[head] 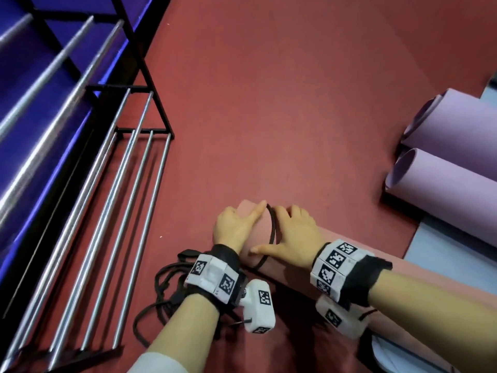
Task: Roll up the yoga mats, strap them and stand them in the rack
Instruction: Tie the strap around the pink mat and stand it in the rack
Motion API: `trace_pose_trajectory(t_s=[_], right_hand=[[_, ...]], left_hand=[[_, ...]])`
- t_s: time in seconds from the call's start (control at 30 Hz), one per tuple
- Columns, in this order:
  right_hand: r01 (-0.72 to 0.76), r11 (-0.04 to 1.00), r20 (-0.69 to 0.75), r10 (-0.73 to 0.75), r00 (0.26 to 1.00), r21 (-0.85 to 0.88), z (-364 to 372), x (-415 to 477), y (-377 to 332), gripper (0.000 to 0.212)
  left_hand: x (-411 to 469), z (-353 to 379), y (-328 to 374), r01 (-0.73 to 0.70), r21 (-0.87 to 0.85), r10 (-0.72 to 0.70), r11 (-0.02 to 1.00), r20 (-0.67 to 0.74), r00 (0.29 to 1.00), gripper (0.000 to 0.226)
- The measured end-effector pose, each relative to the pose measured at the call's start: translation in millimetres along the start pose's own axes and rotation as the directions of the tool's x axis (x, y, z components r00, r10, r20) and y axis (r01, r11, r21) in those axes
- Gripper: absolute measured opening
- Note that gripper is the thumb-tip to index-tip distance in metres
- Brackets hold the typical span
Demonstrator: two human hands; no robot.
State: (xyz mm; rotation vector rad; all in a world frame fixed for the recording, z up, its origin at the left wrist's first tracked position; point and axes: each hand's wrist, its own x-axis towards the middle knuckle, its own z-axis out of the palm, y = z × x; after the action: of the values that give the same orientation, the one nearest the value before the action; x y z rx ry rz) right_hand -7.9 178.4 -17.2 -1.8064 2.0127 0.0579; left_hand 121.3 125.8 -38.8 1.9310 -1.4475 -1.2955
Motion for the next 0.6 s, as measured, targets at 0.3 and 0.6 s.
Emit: trace_pose_trajectory(t_s=[0.3, 0.6], right_hand=[[-0.135, 0.910, 0.000, 0.147, 0.989, 0.391, -39, 36, -4, 0.049], [-0.042, 0.975, -0.126, 0.071, 0.989, 0.218, -30, 29, -19, 0.024]], left_hand=[[-16, -10, -32, -0.480, -0.016, 0.480, 0.877, -0.009, 0.877, 0.035], [-30, -20, -23, -0.385, -0.062, 0.389, 0.921, 0.155, 0.908, 0.076]])
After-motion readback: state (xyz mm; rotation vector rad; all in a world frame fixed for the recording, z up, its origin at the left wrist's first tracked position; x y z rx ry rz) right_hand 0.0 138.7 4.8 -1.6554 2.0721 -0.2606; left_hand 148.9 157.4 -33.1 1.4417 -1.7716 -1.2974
